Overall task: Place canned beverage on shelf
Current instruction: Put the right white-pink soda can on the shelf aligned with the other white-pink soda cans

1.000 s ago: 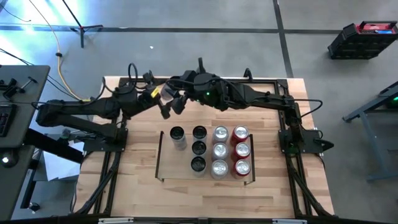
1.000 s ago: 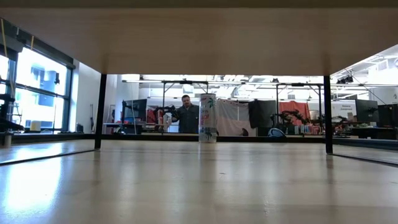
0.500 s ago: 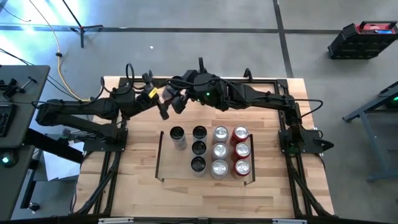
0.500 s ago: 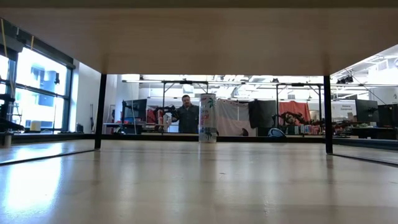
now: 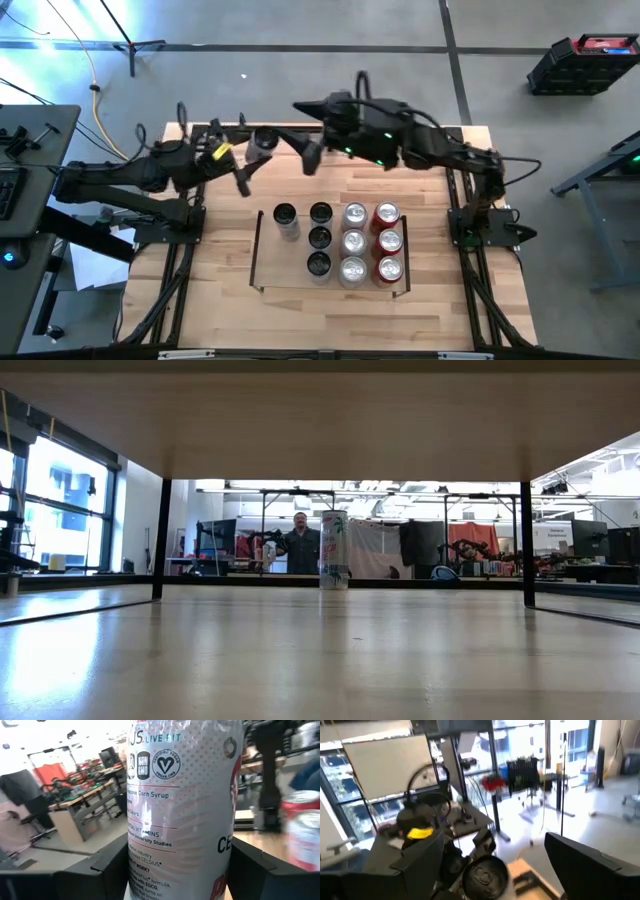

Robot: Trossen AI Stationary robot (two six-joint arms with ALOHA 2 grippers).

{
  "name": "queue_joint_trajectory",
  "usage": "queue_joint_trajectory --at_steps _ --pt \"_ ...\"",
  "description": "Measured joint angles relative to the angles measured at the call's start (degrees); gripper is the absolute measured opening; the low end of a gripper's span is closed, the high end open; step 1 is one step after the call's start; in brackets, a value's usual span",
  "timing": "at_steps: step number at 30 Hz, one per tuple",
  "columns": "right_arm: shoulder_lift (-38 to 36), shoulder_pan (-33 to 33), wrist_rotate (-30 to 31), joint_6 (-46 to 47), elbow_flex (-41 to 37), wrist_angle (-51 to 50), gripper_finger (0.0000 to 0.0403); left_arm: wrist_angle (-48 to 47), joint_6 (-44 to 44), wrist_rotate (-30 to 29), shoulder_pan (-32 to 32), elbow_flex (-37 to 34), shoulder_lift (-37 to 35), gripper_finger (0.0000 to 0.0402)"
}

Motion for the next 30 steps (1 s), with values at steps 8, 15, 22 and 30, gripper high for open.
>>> queue_joint_trajectory --at_steps 8,15,22,30 --pt "-4.81 9.31 14.35 -6.79 -0.04 -5.99 0.0332 -2.02 -10.58 -1.09 -11.05 3.63 -6.51 0.024" --pt "-4.9 18.08 24.56 -2.89 -0.19 -18.38 0.0331 -1.94 -16.17 3.83 -25.71 3.68 -6.67 0.024" --pt "-4.93 26.06 31.02 5.1 -0.19 -26.74 0.0331 -0.12 -19.11 -1.94 -40.68 3.68 0.78 0.0241" --pt "-4.72 33.9 39.94 16.4 -0.19 -35.31 0.0331 13.76 -12.07 -28.25 -54.81 3.66 14.84 0.0243"
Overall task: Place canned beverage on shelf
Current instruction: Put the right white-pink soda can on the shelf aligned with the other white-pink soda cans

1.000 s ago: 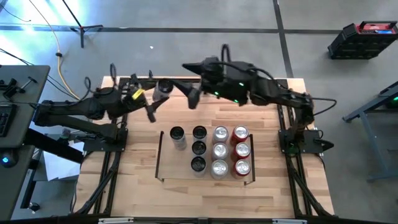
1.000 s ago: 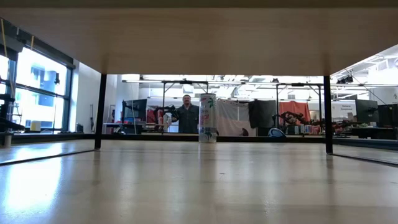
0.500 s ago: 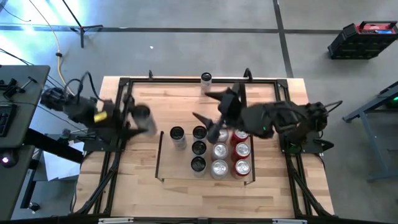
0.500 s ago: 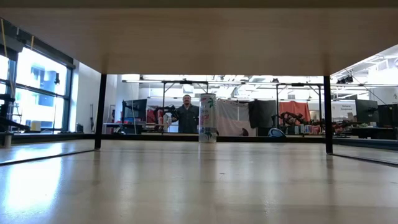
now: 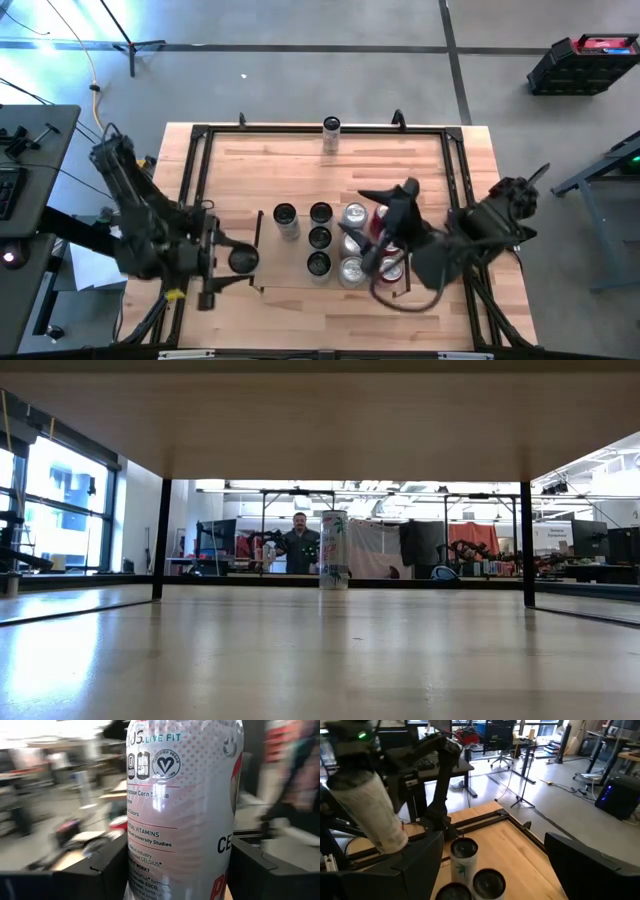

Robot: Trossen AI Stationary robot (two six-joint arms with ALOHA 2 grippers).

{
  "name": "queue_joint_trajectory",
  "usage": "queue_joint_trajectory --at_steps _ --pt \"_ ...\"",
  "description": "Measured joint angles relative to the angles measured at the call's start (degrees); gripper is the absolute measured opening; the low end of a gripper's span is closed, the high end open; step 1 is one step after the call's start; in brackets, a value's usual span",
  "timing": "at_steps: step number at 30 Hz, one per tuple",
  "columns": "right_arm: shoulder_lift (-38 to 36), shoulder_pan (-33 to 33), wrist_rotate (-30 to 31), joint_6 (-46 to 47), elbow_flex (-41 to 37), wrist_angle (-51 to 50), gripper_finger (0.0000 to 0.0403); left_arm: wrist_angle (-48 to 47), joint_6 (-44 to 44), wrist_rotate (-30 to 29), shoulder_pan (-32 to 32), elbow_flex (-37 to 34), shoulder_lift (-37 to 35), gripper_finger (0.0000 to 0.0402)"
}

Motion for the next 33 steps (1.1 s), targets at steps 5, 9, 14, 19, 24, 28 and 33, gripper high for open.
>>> queue_joint_trajectory --at_steps 5,9,14,19,24,28,33 --pt "1.69 3.79 4.06 5.42 0.0 -3.25 0.0331 6.14 -3.06 -11.15 -1.7 0.0 9.81 0.0244" --pt "3.49 5.87 4.14 7.56 0.0 -3.46 0.0331 13.09 -5.3 -15.27 -1.79 -0.04 16.79 0.0244" --pt "5.85 8.0 4.42 10.5 0.0 -3.45 0.0331 21.27 -6.54 -23.99 -2.7 -0.04 22.85 0.0244" --pt "8.24 9.9 4.43 13.04 0.0 -3.44 0.0332 22.34 -10.7 -25.22 -1.73 -0.04 25.53 0.0244" --pt "9.79 11.41 4.68 14.7 0.0 -3.43 0.0331 23.92 -14.26 -26.28 -1.74 -1.88 25.42 0.0244" --pt "10.61 12.85 4.79 16.03 0.0 -3.41 0.0331 24.45 -19.29 -32.19 -4.1 -5.23 25.41 0.0244" --pt "10.65 15.03 5.49 16.62 0.0 -2.9 0.0331 24.36 -26.75 -32.08 -3.32 -8.28 25.46 0.0244"
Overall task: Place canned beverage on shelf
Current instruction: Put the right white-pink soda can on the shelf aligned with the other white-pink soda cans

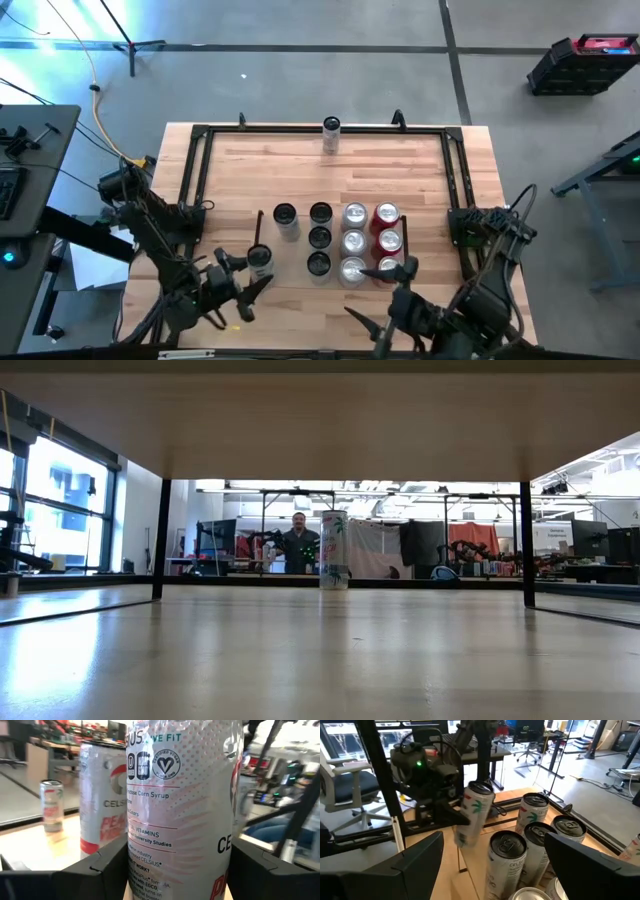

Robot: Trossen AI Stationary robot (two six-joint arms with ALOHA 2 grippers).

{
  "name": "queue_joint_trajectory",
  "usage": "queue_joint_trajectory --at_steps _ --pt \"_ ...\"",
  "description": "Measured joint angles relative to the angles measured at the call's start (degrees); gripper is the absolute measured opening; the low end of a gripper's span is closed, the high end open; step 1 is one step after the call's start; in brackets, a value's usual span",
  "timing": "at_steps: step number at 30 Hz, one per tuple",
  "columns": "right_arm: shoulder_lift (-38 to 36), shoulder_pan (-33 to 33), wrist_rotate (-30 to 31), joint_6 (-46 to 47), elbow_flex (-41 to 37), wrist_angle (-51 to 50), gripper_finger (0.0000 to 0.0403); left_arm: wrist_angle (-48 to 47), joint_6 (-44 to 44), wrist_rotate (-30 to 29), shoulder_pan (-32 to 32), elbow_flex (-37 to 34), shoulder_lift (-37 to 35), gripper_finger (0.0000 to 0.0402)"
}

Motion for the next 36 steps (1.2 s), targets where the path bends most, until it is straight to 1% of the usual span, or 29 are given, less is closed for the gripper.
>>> queue_joint_trajectory --at_steps 5,9,13,20,27,32,36 --pt "0.0 1.48 1.83 1.19 0.0 -0.04 0.0331 -0.09 2.02 0.17 2.4 0.46 0.0 0.0244" --pt "0.0 1.66 1.81 1.33 0.0 -0.04 0.0331 -0.04 1.44 3.14 4.68 0.57 0.0 0.0244" --pt "0.01 1.62 1.7 1.26 0.0 -0.06 0.0332 -0.17 1.18 2.77 6.74 0.61 1.15 0.0244" --pt "0.31 1.62 0.21 0.87 0.0 -0.09 0.0331 -0.1 1.17 2.91 8.08 0.61 4.17 0.0244" --pt "0.31 1.61 0.24 -0.16 0.0 -0.09 0.0331 0.49 1.2 2.89 9.0 0.61 4.96 0.0249" --pt "0.31 1.44 0.19 -0.22 0.0 -0.09 0.0332 0.54 1.63 5.49 10.21 0.68 4.96 0.0259" --pt "0.31 1.44 -0.02 -0.64 0.0 -0.09 0.0332 0.55 1.61 5.76 10.68 0.68 4.96 0.0268"
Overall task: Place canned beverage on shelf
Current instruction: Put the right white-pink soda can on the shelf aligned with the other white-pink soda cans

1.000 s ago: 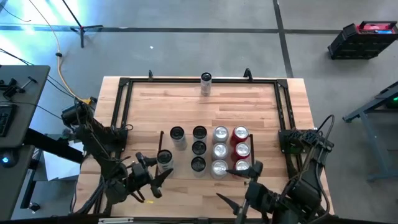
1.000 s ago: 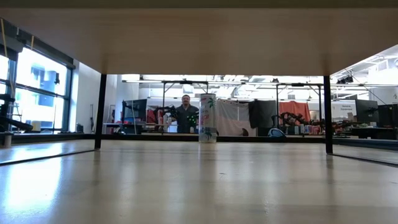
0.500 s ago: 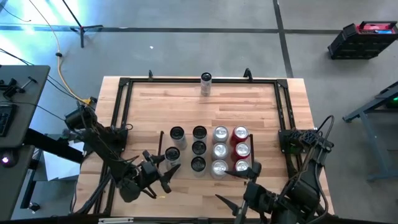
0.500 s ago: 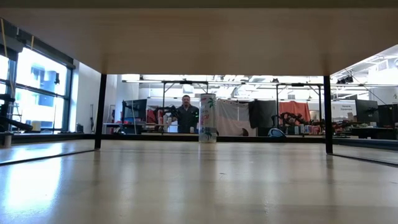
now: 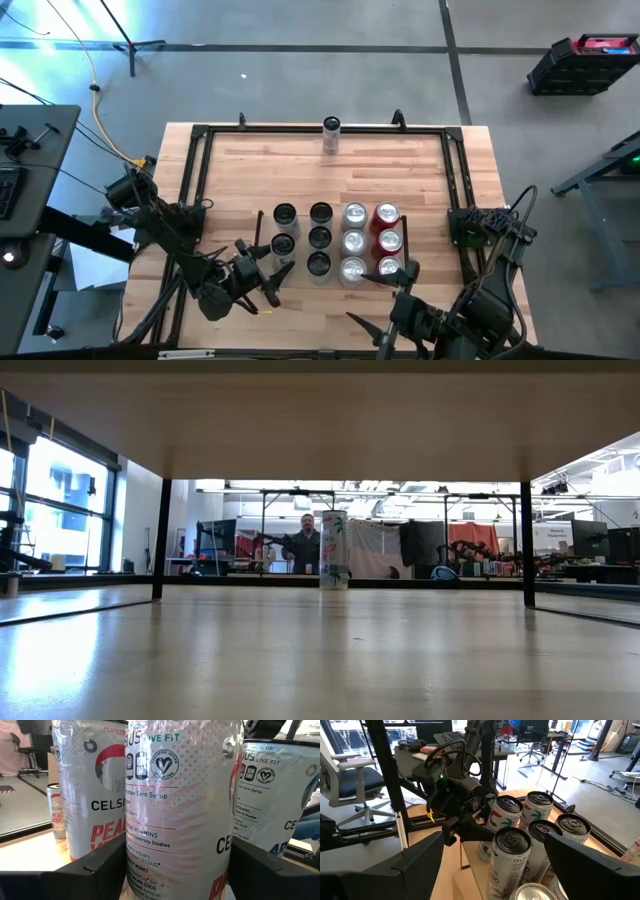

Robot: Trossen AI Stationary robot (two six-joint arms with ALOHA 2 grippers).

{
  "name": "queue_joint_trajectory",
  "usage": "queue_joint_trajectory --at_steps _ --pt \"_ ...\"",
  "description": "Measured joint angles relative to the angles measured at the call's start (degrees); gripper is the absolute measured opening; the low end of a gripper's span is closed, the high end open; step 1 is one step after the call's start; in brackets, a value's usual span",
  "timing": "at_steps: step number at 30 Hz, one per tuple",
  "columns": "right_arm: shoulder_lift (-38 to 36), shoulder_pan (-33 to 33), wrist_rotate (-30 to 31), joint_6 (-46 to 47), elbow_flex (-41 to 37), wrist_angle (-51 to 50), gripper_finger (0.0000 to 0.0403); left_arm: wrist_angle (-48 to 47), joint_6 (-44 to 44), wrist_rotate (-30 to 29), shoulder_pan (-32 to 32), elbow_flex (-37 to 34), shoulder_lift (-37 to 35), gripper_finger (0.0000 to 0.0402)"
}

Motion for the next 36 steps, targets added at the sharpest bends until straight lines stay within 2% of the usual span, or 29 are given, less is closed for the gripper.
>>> queue_joint_trajectory --at_steps 19,27,36 --pt "0.0 0.0 -1.08 -0.48 0.0 -0.44 0.0332 -0.04 1.39 0.11 -0.3 0.0 0.0 0.0284" --pt "0.0 0.0 -1.38 -0.5 0.0 -0.44 0.0332 5.59 8.87 0.11 -1.18 -0.02 0.04 0.0304" --pt "0.0 0.0 -1.38 -0.66 0.02 -0.44 0.0331 8.94 15.53 0.1 -1.84 -0.02 -0.89 0.0305"
